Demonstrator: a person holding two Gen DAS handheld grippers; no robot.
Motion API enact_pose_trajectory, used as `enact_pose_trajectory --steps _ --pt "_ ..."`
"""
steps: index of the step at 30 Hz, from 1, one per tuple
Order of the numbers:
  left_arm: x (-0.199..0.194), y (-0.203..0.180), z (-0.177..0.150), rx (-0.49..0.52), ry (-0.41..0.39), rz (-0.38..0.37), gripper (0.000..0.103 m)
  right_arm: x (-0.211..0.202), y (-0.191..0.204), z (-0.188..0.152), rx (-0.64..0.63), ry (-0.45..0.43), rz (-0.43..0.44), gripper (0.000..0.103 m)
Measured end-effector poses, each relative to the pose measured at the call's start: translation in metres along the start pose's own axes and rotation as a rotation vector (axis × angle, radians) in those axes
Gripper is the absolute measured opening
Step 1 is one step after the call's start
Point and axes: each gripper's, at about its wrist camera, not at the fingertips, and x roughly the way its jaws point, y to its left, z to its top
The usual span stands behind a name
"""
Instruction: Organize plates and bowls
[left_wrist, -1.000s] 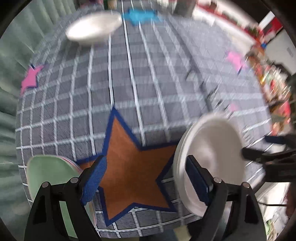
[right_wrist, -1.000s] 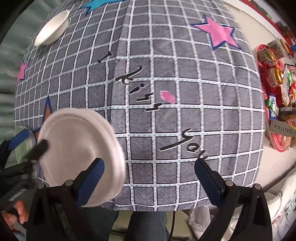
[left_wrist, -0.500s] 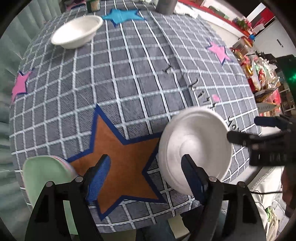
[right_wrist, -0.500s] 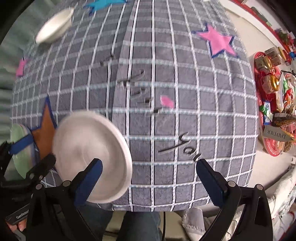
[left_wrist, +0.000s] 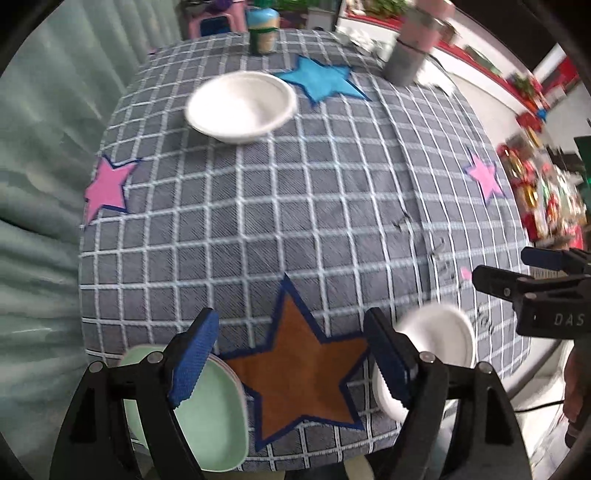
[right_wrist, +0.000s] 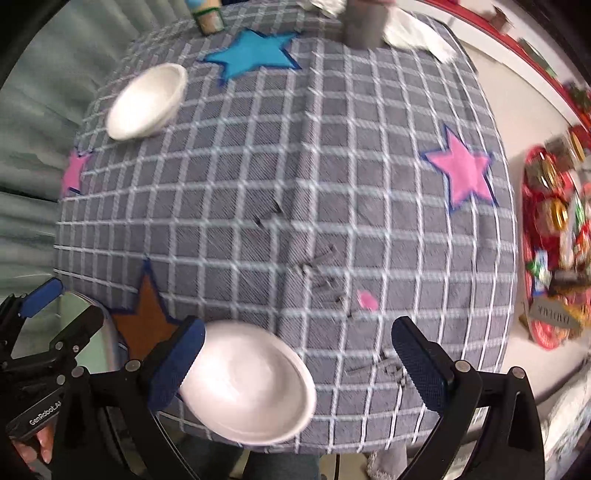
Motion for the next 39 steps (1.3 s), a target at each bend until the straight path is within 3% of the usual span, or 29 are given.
enact_pose_trajectory --steps 7,22,29,37,38,39 --pt "0.007 0.03 0.046 -0.09 -0.015 0.076 0.084 0.023 0.026 0.055 -0.081 -0.022 0.047 0.102" --pt "0.068 0.095 0.155 -0.305 0.044 0.165 0.084 0.086 0.077 0.178 -0.122 0.079 0.15 0.102" --pt "0.091 0.111 0.187 -0.28 0.049 0.201 0.084 0.105 0.089 0.211 -0.114 0.083 0.182 0.102" --pt "0.133 0.128 0.213 -0.223 0.111 0.221 0.084 0.128 0.097 0.233 -0.079 0.065 0.197 0.101" --pt "0.137 0.129 0.215 -0.225 0.117 0.213 0.084 0.129 0.1 0.234 -0.081 0.058 0.195 0.099" --pt "0.14 0.13 0.217 -0.227 0.124 0.192 0.084 0.13 0.101 0.235 -0.085 0.053 0.199 0.089"
